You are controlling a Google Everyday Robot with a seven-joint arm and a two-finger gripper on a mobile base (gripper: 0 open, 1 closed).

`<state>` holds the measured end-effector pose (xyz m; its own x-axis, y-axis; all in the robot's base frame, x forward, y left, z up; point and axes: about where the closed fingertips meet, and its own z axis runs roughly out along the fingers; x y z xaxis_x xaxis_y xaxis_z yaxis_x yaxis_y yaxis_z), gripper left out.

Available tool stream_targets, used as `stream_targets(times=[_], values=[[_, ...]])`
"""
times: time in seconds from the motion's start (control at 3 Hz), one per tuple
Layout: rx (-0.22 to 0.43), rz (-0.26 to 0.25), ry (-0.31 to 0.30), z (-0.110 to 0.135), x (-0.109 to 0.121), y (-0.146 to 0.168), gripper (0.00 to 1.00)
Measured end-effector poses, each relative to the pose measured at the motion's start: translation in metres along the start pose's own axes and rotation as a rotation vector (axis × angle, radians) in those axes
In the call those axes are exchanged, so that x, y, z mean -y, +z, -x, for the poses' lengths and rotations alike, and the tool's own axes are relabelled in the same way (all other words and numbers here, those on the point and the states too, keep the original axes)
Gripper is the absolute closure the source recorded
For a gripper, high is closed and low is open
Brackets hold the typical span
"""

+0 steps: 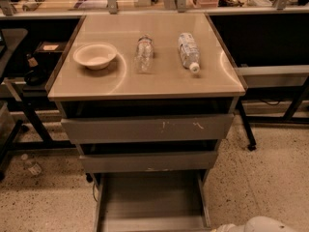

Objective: Close bottom drawer

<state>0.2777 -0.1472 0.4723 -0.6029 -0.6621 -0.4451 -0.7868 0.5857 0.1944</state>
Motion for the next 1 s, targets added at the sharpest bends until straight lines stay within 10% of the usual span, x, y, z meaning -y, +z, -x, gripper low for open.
stream_targets(times=[1.0], values=[[-0.032,-0.065,0.13,-0.049,0.042,0.118,1.0]])
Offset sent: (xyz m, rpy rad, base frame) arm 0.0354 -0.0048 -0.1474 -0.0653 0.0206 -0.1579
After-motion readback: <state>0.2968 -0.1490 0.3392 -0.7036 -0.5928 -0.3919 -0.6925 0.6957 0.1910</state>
